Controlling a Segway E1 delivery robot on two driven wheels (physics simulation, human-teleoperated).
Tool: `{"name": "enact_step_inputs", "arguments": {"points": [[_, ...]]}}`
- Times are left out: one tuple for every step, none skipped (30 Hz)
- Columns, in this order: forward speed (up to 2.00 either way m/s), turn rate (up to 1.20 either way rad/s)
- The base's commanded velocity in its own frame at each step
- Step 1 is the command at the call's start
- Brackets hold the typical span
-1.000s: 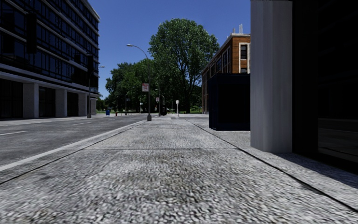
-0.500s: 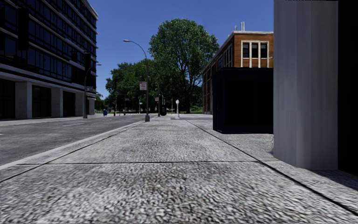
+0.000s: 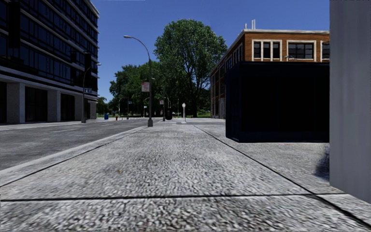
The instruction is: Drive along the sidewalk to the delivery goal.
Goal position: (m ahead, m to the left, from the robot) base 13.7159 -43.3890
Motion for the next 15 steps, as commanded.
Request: {"name": "enact_step_inputs", "arguments": {"points": [[2.0, 0.0], [2.0, 0.0], [2.0, 0.0], [2.0, 0.0], [2.0, 0.0], [2.0, 0.0], [2.0, 0.0], [2.0, 0.0], [2.0, 0.0], [2.0, 0.0], [2.0, 0.0], [2.0, 0.0], [2.0, 0.0], [2.0, 0.0], [2.0, 0.0]]}}
